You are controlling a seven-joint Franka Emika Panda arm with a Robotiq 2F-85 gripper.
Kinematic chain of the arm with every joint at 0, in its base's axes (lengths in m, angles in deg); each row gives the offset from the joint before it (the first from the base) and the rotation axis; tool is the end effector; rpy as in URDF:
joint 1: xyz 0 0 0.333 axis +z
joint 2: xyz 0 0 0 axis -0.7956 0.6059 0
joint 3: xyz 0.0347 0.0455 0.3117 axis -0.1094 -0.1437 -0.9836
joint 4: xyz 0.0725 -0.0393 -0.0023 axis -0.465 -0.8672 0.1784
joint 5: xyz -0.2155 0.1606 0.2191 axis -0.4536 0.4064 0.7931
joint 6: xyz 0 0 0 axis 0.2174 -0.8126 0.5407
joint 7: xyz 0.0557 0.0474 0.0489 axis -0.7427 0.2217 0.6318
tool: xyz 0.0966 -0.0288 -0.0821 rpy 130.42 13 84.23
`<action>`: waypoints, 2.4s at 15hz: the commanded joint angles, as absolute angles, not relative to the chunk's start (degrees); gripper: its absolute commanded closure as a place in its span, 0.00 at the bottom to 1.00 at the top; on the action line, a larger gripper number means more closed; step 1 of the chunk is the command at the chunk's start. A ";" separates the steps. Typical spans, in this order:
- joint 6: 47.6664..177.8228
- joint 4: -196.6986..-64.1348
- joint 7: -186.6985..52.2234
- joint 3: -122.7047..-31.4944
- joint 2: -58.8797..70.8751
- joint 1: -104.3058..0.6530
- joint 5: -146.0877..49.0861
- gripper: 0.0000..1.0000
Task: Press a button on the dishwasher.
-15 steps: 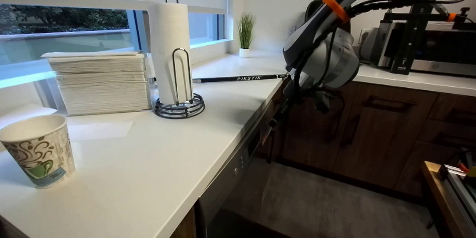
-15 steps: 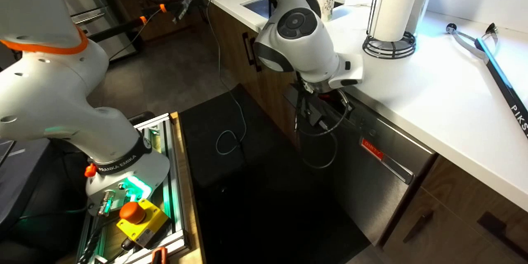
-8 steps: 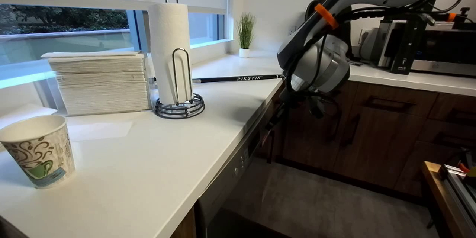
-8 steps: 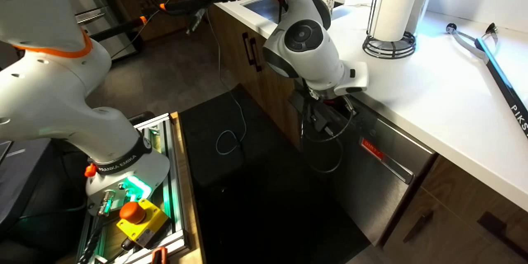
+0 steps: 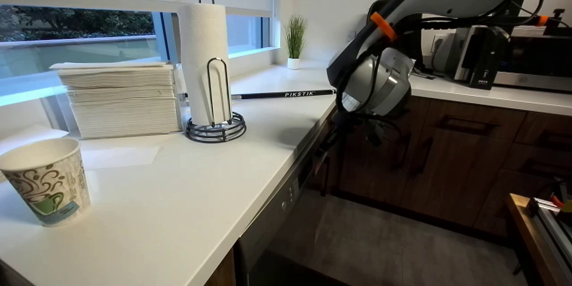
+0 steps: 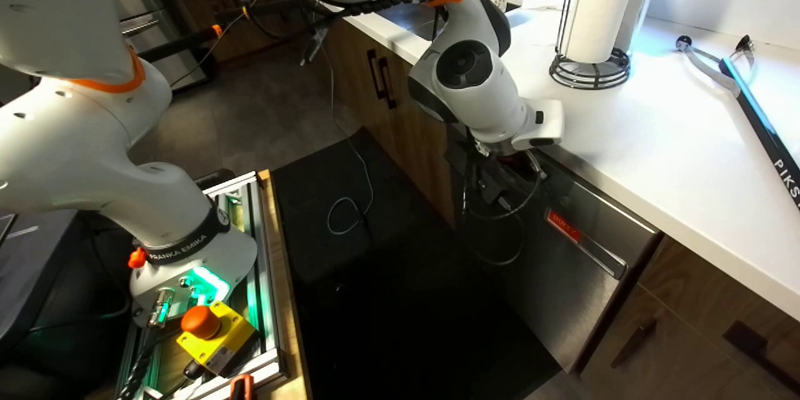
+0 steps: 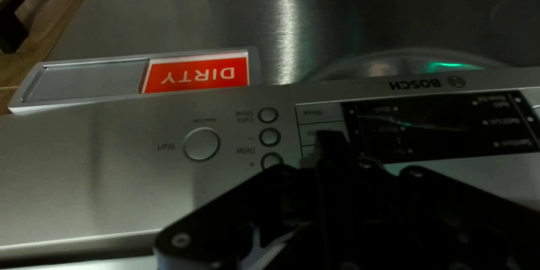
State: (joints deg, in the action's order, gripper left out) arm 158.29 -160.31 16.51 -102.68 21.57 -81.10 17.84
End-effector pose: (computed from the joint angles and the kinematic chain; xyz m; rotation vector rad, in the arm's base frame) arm 0.5368 -0.1467 0.1951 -2.9628 -0.0811 -0.7720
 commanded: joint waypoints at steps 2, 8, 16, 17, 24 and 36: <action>162.56 -157.64 19.87 -106.74 25.15 -84.52 19.74 1.00; 163.69 -158.16 19.65 -108.98 25.83 -86.40 19.06 1.00; 162.51 -163.18 17.36 -104.31 21.48 -84.47 16.66 1.00; 162.42 -164.12 17.05 -103.01 20.40 -83.95 16.41 1.00; 153.01 -179.03 6.23 -85.31 6.55 -69.79 7.94 0.73; 126.17 -179.55 -45.71 -68.31 -19.42 -62.68 -42.13 0.00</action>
State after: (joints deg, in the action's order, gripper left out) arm 126.51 -179.53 -34.64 -67.06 -12.78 -61.31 -32.78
